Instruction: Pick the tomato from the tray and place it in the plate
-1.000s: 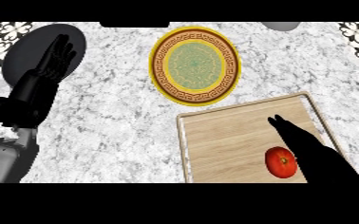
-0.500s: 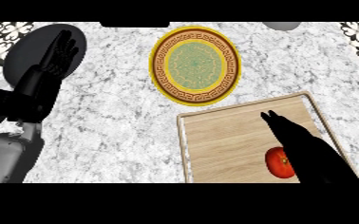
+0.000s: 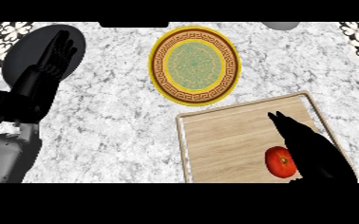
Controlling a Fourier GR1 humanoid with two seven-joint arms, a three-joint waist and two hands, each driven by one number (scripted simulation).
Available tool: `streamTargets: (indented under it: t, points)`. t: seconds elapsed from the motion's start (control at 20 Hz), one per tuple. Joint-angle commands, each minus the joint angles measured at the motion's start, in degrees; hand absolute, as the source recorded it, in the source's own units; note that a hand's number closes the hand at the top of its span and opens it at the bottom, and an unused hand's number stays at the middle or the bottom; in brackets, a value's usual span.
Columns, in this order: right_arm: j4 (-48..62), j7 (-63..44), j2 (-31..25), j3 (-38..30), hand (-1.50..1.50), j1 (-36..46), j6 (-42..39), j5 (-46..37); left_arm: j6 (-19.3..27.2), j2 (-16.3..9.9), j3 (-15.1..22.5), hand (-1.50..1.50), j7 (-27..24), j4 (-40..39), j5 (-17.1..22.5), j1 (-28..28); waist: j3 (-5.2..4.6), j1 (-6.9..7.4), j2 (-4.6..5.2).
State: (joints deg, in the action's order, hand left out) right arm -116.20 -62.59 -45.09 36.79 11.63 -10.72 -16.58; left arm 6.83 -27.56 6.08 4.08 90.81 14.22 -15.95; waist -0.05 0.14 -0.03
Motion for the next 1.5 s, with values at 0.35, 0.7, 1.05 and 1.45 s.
streamTargets:
  t: [0.35, 0.7, 1.05, 1.45]
  points:
    - [8.0, -1.2, 8.4, 1.7, -1.5, -3.2, -4.4, -5.1, -1.2, 3.3, -1.3, 0.0, -1.6, -0.6, -3.7, 1.4, 0.04, 0.08, 0.04]
    - [13.7, 4.6, 6.6, -2.9, -1.5, -5.7, -5.5, -7.4, -2.0, 2.5, -3.7, 0.0, 4.4, 5.9, -3.4, 2.6, 0.07, 0.2, -0.1]
    - [18.0, 12.4, 11.3, -1.4, 1.5, -2.0, 2.7, -21.9, -5.3, 3.7, -5.1, 0.0, 0.9, -0.6, -3.8, 0.0, 0.06, 0.07, 0.05]
    - [31.4, 29.5, -1.3, -19.2, 1.5, -6.3, 13.5, -18.3, -4.1, 5.5, -4.8, 0.0, 0.3, 0.7, -5.0, 1.6, 0.24, -0.48, 0.36]
